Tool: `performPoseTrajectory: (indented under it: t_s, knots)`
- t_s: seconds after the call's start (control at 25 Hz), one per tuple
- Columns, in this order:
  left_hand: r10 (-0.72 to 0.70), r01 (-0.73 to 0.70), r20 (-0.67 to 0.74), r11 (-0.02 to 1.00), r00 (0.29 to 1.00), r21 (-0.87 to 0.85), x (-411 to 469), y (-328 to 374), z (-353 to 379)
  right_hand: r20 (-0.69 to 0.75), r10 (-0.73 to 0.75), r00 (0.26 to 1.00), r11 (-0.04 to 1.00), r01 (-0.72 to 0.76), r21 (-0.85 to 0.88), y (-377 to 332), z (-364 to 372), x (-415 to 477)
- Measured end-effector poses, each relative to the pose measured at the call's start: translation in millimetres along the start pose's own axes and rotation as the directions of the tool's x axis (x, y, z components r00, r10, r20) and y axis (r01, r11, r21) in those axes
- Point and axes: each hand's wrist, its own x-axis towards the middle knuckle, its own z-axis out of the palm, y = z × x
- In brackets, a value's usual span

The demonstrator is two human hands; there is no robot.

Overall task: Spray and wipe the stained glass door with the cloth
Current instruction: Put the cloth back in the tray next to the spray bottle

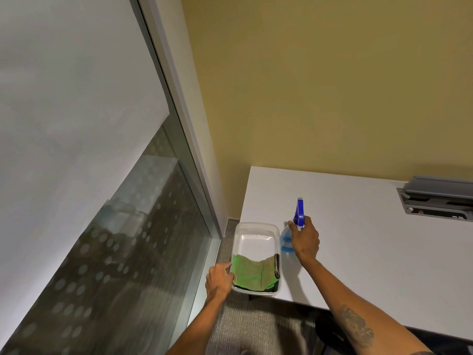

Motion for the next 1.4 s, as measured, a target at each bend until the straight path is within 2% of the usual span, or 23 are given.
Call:
performPoseTrajectory:
  t_s: [0.12,0.2,0.32,0.44,0.52,0.72,0.96,1.12,1.4]
  knots:
    - [0.011,-0.01,0.035,1.0,0.999,-0.029,-2.0,-6.6,4.5,-0.047,-0.028,0.998,0.999,0.03,0.027,-0.7,-5.5,0.8]
    - [0.032,-0.03,0.039,0.998,0.999,-0.055,-0.6,-9.0,5.4,-0.182,-0.149,0.972,0.988,0.153,0.009,-11.0,-8.1,-5.1]
    - [0.051,-0.049,0.023,0.997,0.998,-0.055,0.6,-9.3,6.4,-0.353,-0.413,0.84,0.91,0.372,-0.18,-39.7,-9.3,-8.9]
    - [0.045,-0.044,0.013,0.996,0.999,-0.073,0.2,-8.7,7.1,-0.377,-0.506,0.776,0.862,0.467,-0.194,-73.4,-6.3,-10.4]
    - [0.045,-0.045,0.003,0.995,0.999,-0.09,1.6,-7.5,6.4,-0.337,-0.496,0.8,0.866,0.486,-0.12,-84.6,-0.4,-14.2]
    - [0.05,-0.048,0.012,0.991,0.999,-0.123,7.9,-7.1,3.7,-0.085,-0.407,0.91,0.91,0.412,0.055,-71.9,27.3,-21.3]
    - [0.05,-0.042,0.051,0.99,0.997,-0.134,12.4,-10.8,3.5,0.12,-0.352,0.928,0.932,0.36,-0.045,-48.4,57.2,-18.2]
    - [0.056,-0.045,0.082,0.991,0.995,-0.129,14.5,-12.7,2.6,0.182,-0.278,0.943,0.954,0.293,-0.062,-33.2,66.3,-18.9]
    - [0.08,-0.069,0.121,0.994,0.989,-0.091,17.9,-15.3,0.5,0.196,-0.185,0.963,0.979,0.197,-0.045,-31.4,70.4,-20.2]
